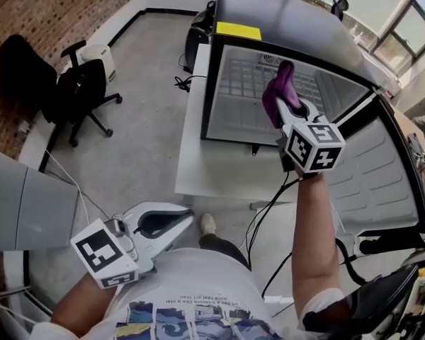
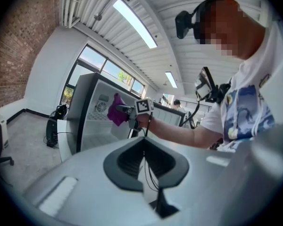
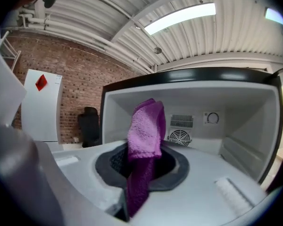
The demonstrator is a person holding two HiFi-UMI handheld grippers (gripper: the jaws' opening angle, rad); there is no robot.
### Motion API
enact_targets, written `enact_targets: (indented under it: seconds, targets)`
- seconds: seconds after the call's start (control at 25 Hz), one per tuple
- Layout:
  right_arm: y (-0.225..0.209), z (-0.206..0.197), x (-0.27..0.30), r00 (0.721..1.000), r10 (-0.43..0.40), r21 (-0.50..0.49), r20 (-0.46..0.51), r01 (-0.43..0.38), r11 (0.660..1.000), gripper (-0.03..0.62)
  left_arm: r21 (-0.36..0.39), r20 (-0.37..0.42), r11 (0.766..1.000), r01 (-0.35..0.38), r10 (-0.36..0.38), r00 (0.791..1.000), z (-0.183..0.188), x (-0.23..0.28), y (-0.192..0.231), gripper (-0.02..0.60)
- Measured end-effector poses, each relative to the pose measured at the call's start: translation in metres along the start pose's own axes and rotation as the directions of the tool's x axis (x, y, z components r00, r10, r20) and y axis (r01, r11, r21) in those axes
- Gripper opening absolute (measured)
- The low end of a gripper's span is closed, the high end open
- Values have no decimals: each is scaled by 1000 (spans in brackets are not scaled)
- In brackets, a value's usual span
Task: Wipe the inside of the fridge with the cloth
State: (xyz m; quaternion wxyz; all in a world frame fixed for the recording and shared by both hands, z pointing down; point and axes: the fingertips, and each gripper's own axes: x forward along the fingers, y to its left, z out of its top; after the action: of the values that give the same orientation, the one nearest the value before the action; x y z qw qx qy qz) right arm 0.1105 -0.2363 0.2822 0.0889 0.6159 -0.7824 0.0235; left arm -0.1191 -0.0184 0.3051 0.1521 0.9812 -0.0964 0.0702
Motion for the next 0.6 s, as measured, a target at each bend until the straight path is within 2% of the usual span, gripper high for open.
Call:
enact_targets:
  seconds: [0.32, 0.6]
  targets:
    - [-99, 2, 4, 982, -186, -68, -43, 183, 981, 54, 14, 7, 999, 30, -30, 1000, 16, 33, 13, 5]
    - [-153, -7, 23, 954, -289, -142, -80, 276, 951, 54, 24, 7, 1000, 16, -16, 1000, 26, 61, 28, 5]
